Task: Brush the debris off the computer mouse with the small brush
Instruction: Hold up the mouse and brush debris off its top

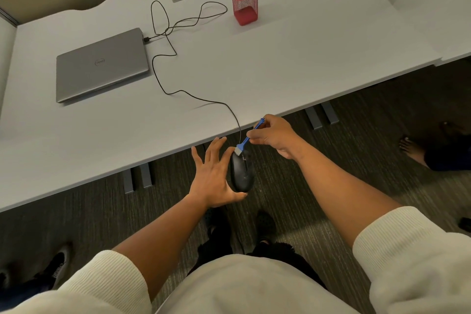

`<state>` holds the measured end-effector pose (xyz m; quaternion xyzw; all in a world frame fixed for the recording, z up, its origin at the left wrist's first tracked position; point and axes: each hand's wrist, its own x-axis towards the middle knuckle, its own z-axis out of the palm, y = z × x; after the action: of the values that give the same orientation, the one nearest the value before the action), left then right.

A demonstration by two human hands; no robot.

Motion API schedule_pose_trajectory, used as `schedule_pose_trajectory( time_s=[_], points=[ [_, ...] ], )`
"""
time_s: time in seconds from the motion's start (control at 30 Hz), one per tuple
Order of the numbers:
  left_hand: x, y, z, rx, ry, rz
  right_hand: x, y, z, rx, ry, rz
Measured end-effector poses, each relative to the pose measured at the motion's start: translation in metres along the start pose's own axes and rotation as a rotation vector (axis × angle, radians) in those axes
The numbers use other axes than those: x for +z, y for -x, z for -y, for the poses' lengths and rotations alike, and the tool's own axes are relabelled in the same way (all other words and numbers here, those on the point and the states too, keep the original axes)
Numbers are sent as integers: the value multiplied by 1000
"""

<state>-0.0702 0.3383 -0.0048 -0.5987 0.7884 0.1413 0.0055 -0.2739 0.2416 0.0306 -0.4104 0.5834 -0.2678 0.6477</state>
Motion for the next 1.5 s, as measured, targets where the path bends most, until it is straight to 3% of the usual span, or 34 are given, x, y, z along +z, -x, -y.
schedule_pose_trajectory(
  time_s=[0.17,0.93,1.17,1.5],
  points=[
    [0,2,3,-8,-1,6,-2,-3,-5,-13,135,-157],
    [11,23,10,-80,-6,10,22,4,-15,6,70,131],
    [12,28,8,-77,-21,29,11,4,-18,20,122,-111],
    [15,33,6,-81,-18,32,11,10,-17,-5,110,-12]
  ],
)
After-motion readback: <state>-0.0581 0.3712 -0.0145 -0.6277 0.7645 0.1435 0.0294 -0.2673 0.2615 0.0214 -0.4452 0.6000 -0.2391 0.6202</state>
